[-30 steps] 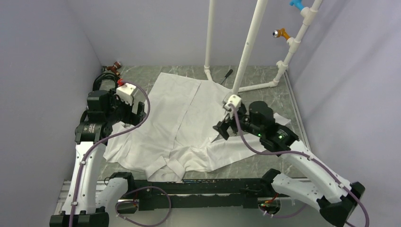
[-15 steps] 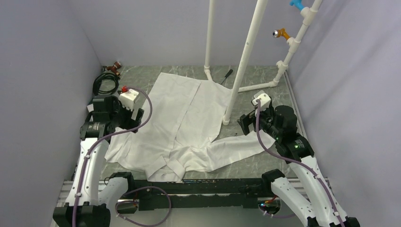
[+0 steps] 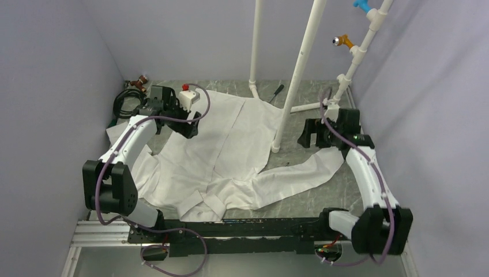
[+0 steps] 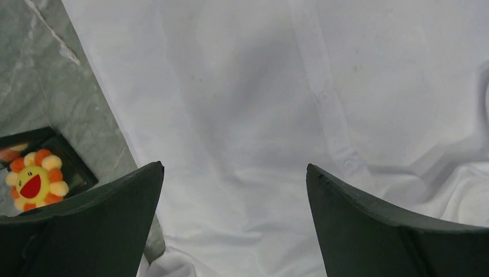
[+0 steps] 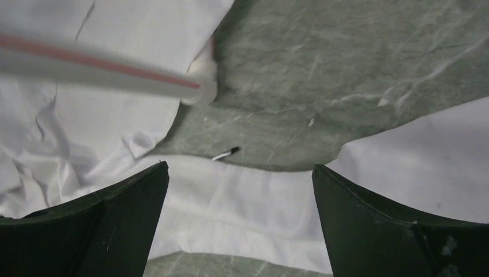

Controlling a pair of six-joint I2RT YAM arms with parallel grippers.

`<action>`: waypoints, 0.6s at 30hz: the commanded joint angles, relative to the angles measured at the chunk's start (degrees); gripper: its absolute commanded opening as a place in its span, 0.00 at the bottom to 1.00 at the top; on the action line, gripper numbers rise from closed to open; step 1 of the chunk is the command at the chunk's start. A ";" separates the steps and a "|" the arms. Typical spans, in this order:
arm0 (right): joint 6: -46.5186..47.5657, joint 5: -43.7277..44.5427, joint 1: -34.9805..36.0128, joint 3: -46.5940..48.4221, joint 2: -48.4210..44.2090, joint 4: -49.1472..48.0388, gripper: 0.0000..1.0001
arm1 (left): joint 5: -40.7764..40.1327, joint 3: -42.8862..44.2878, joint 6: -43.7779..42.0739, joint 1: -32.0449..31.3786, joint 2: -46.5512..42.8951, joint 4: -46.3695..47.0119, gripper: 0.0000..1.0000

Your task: Remove the brooch from the garment

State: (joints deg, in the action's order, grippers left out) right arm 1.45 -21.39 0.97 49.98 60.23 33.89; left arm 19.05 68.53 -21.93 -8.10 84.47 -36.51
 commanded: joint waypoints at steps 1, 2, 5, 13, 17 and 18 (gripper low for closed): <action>-6.78 -10.83 -6.78 9.90 12.62 -9.82 0.94 | 5.66 4.21 5.81 -0.21 1.30 3.54 0.99; -7.52 -11.97 -6.85 12.85 16.73 -10.81 0.91 | 5.73 3.85 5.80 -0.17 1.20 3.88 0.99; -11.65 -16.19 -6.66 20.85 28.81 -13.30 0.85 | 5.54 2.46 5.27 -0.16 0.06 4.21 1.00; -15.16 -17.68 -3.59 35.78 50.09 -17.12 0.76 | 4.45 -1.43 4.66 2.32 -3.03 3.80 1.00; -15.17 -17.23 -1.87 38.10 54.99 -17.66 0.75 | 6.00 -0.39 5.76 4.97 -2.05 2.22 0.99; -15.26 -17.20 -1.42 38.23 55.86 -17.97 0.75 | 6.11 -0.17 5.92 5.41 -1.99 2.09 0.99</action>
State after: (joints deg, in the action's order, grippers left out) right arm -12.71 -36.77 -2.02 84.79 114.83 18.92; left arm 22.94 67.22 -17.61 -4.67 83.55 -34.17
